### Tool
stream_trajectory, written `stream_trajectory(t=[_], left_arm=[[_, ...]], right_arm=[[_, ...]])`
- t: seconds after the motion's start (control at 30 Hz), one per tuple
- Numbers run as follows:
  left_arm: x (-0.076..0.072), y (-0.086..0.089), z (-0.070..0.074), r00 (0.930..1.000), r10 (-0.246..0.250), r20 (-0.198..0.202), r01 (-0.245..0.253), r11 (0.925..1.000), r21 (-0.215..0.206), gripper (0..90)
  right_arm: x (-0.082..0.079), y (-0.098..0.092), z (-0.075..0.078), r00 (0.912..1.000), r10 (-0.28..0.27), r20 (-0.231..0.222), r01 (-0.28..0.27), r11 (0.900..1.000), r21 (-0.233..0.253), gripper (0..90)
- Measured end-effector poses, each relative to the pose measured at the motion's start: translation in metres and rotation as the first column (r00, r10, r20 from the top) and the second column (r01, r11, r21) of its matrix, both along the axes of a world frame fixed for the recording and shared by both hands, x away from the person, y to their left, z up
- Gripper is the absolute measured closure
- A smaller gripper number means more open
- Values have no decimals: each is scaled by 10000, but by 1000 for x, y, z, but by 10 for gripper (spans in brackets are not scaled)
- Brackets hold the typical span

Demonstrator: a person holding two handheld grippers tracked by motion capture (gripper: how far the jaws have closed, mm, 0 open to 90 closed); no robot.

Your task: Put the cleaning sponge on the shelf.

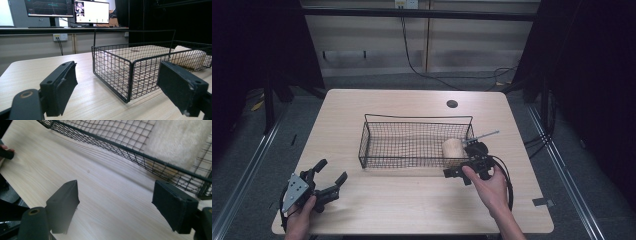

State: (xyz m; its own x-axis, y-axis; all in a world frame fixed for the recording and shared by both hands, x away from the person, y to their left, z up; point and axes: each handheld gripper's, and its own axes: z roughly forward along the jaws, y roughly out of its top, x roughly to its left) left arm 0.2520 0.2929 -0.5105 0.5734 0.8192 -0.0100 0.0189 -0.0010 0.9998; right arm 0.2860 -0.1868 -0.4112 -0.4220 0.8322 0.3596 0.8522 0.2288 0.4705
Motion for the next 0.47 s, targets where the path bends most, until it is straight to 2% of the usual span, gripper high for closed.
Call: stream_trajectory(t=[0.07, 0.27, 0.33, 0.47], left_arm=[[0, 0, 0, 10000, -6, -8, 6, 10000, 0, 157], [0, 0, 0, 10000, -7, -14, 7, 10000, -1, 157], [0, 0, 0, 10000, 1, -12, -1, 10000, 1, 157], [0, 0, 0, 10000, 8, -1, -8, 10000, 10, 157]], right_arm=[[-5, -3, -5, 9999, -76, 87, 78, 9998, -167, 225], [-18, -12, -11, 9998, -110, 160, 113, 9997, -200, 228], [-25, -19, -17, 9996, -269, 124, 272, 9994, -223, 224], [-29, -27, -26, 9990, -418, 177, 422, 9988, -252, 212]])
